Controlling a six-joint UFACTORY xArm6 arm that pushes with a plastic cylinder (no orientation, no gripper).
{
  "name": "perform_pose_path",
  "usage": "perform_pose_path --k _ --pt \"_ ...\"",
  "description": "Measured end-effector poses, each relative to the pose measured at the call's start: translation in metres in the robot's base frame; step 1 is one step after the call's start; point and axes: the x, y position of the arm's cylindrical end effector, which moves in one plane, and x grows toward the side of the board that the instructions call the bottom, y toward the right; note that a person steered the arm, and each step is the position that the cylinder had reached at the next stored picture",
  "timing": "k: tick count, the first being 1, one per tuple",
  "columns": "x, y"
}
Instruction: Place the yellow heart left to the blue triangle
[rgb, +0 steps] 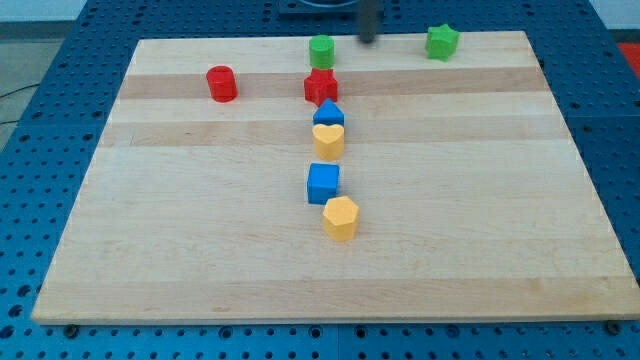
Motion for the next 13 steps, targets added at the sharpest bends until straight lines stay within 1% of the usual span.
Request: perform_pose_path --k 1,2,3,4,5,6,7,8,9,11,12,13 --pt "-0.001 0.095" --pt "0.007 0.111" --pt "0.038 0.083" --pt "0.077 0.081" --pt "0.130 0.086" --pt "0.195 0.040" --pt "0.225 -0.025" --pt "0.229 -0.127" --pt "0.224 -0.184" --pt "0.192 -0.185" --pt "0.203 -0.193" --pt "0.205 -0.173"
